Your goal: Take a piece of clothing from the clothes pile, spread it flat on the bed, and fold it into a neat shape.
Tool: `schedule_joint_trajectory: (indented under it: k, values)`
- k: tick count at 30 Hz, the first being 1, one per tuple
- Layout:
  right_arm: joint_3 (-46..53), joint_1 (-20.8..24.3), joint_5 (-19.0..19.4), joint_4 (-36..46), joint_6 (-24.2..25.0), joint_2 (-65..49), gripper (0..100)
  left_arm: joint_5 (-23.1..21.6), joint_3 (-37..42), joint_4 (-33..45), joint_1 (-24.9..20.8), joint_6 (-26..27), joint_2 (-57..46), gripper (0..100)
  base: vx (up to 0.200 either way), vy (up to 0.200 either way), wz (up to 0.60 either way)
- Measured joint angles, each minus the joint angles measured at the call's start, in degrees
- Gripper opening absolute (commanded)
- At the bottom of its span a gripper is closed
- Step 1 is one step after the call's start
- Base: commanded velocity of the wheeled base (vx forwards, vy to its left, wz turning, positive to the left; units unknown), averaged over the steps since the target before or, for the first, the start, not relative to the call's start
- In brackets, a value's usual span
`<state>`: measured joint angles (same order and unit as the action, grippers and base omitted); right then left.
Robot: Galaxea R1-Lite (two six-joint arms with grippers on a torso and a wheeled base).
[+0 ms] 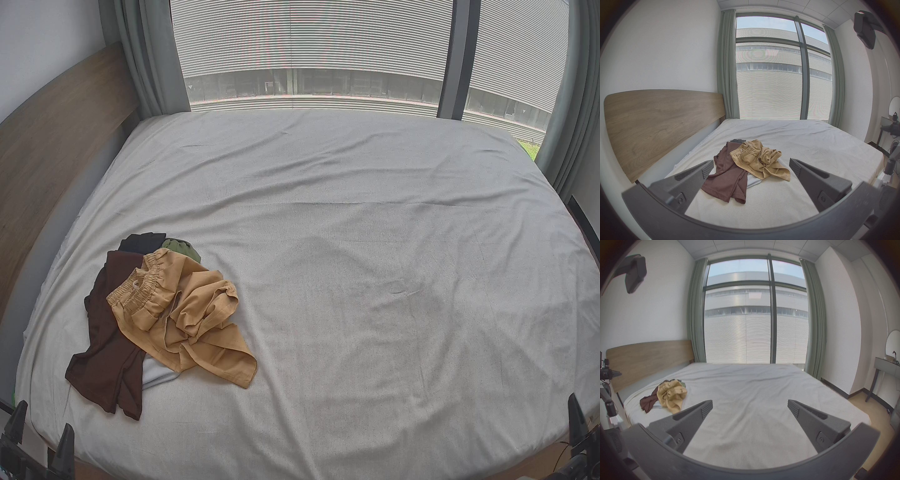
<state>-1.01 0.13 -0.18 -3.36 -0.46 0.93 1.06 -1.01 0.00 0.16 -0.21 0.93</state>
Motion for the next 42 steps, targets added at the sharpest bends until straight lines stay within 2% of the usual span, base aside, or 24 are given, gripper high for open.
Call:
schedule_joint_trajectory:
  k: [5,12,21,30,32,37,42]
  values:
    - [0.0,-0.4,1.0,-9.7,-0.1,0.7,100,0.0,0.0,0.0,0.0,-0.1,0.0,100,0.0,0.0,0.0]
    - [-2.7,0.2,4.0,-13.4,-0.1,8.9,100,0.0,0.0,0.0,-0.1,-0.1,0.0,100,0.0,0.0,0.0]
    - [-12.0,6.4,5.7,-15.7,1.3,26.6,100,0.0,0.0,0.0,-0.1,-0.2,0.0,100,0.0,0.0,0.0]
    - [-17.8,10.0,6.3,-24.4,2.1,43.1,100,0.0,0.0,0.0,-0.1,-0.3,0.0,100,0.0,0.0,0.0]
    - [-18.7,10.9,6.9,-26.0,3.4,46.3,100,0.0,0.0,0.0,-0.1,-0.3,0.0,100,0.0,0.0,0.0]
    - [-21.6,14.3,8.1,-27.5,10.3,52.6,100,0.0,0.0,-0.1,-0.1,-0.3,0.0,100,0.0,0.0,0.0]
    - [-24.8,16.8,9.7,-28.0,12.7,58.5,100,0.1,0.0,0.0,-0.1,-0.3,0.0,100,0.0,0.0,0.0]
